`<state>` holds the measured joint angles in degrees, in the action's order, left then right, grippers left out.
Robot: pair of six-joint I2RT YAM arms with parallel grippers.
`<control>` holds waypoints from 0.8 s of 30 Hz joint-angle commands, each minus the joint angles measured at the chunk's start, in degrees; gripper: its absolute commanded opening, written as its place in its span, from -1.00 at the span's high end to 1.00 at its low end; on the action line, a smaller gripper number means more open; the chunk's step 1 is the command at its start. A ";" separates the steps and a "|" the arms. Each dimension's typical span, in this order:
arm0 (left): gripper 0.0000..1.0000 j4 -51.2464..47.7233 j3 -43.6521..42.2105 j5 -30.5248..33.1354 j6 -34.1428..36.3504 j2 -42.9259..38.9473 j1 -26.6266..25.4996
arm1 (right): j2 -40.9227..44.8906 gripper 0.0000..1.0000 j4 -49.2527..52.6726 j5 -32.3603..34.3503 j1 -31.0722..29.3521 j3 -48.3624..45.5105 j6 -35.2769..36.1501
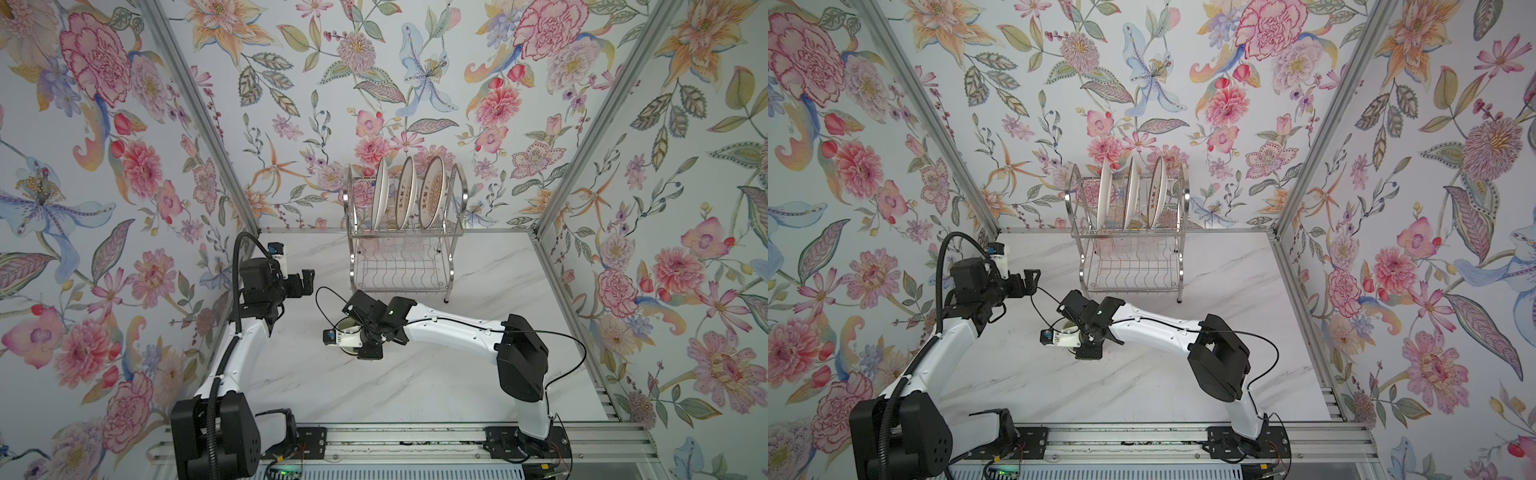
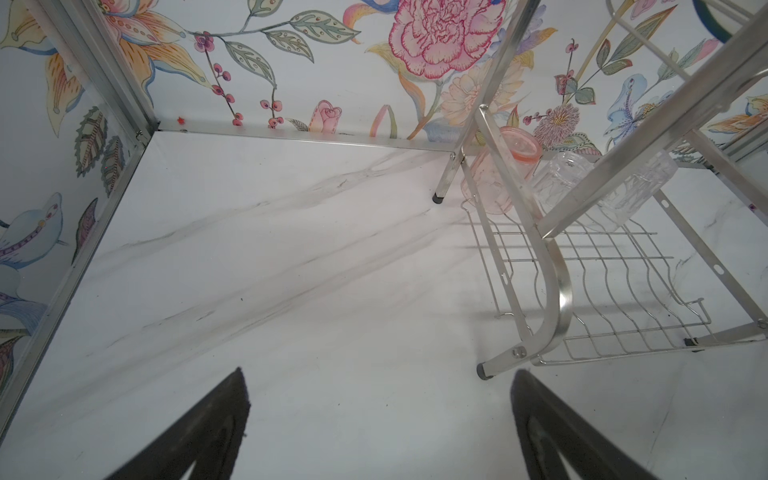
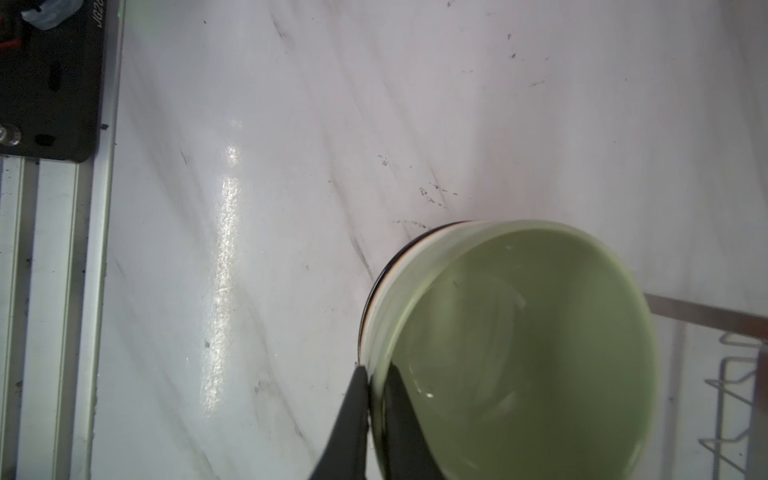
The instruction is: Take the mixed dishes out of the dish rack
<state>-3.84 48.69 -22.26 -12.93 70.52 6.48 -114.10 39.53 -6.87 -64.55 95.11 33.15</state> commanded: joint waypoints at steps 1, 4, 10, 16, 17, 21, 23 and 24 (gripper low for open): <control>-0.99 0.44 1.41 -1.26 -0.76 0.41 0.56 | 0.09 0.68 -0.13 1.09 -0.25 -0.19 -0.25; -0.99 0.43 1.72 -1.34 -0.85 0.41 0.57 | 0.68 0.58 -0.89 -0.07 -0.15 -0.45 -0.71; -0.99 0.23 2.94 -1.55 -1.30 -0.18 0.55 | 2.34 0.33 -3.42 -1.70 0.19 -1.80 -2.18; -0.99 3.51 3.26 -2.83 -3.20 -2.39 0.00 | 7.30 0.05 -10.52 -4.46 2.09 -6.17 -6.62; -0.99 4.80 3.10 -3.05 -3.62 -3.13 -0.43 | 8.59 0.00 -12.65 -4.90 2.47 -7.53 -7.46; -0.98 9.75 3.14 -3.13 -4.58 -6.44 -2.70 | 14.27 -0.22 -21.53 -5.67 3.68 -13.34 -10.66; -0.98 10.98 3.90 -3.31 -4.24 -7.76 -4.04 | 17.41 -0.38 -26.34 -5.41 4.44 -16.70 -12.41; -0.98 11.22 4.49 -3.27 -3.24 -8.44 -5.10 | 19.15 -0.48 -29.26 -5.10 4.93 -18.52 -13.40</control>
<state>2.94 50.68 -23.92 -15.94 64.45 3.33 -99.02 20.27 -11.14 -60.40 79.70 23.57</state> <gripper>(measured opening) 0.993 0.722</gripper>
